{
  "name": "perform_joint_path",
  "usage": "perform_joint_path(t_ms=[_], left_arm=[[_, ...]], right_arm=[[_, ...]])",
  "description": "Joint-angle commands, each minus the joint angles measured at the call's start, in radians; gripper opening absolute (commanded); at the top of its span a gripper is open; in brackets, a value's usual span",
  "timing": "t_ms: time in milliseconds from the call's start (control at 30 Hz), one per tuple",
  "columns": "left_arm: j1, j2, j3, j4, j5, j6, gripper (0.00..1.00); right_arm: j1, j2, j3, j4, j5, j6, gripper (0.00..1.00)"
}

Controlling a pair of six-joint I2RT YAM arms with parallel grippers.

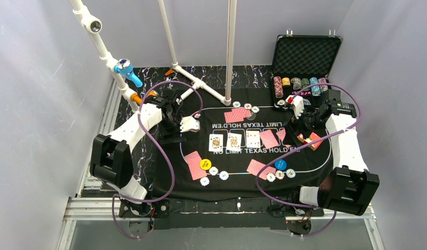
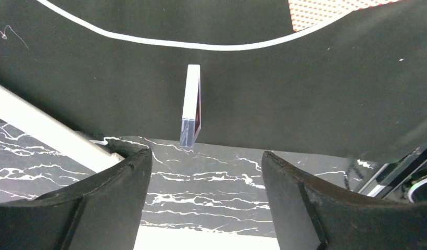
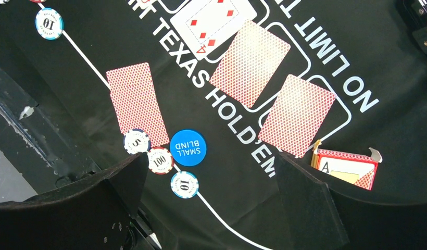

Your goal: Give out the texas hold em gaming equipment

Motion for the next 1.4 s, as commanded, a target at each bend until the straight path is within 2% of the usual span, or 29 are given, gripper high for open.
perform_joint_path(t_ms=[0,133,267,500,1000,1200,1367], left_arm=[[0.051,0.041,0.002,-0.033,-0.01,0.116,0.74],[0.087,0.083,0.017,-0.006,-0.006,0.132,0.71],[0.093,0.107,0.014,0.007,0.01,0.145,0.61],[0.093,0.142,0.013,0.017,0.052,0.108,0.52],[0.087,0.126,-0.02,-0.02,0.079,0.082,0.02],[0.04,0.108,0.039,-0.053,0.08,0.019,0.0],[-0.037,0.128,0.155,-0.089,0.069,-0.092,0.0]], right_arm=[[0.006,-0.031,0.017,0.015,-0.013,0.024,1.0],[0.008,-0.031,0.019,0.013,-0.013,0.03,1.0],[0.009,-0.032,0.024,0.013,-0.004,0.034,1.0],[0.009,-0.031,0.026,0.017,0.009,0.035,1.0],[0.011,-0.029,0.017,0.031,0.021,0.032,1.0],[0.011,-0.028,0.017,0.038,0.018,0.033,1.0],[0.011,-0.033,0.017,0.043,0.012,0.041,1.0]])
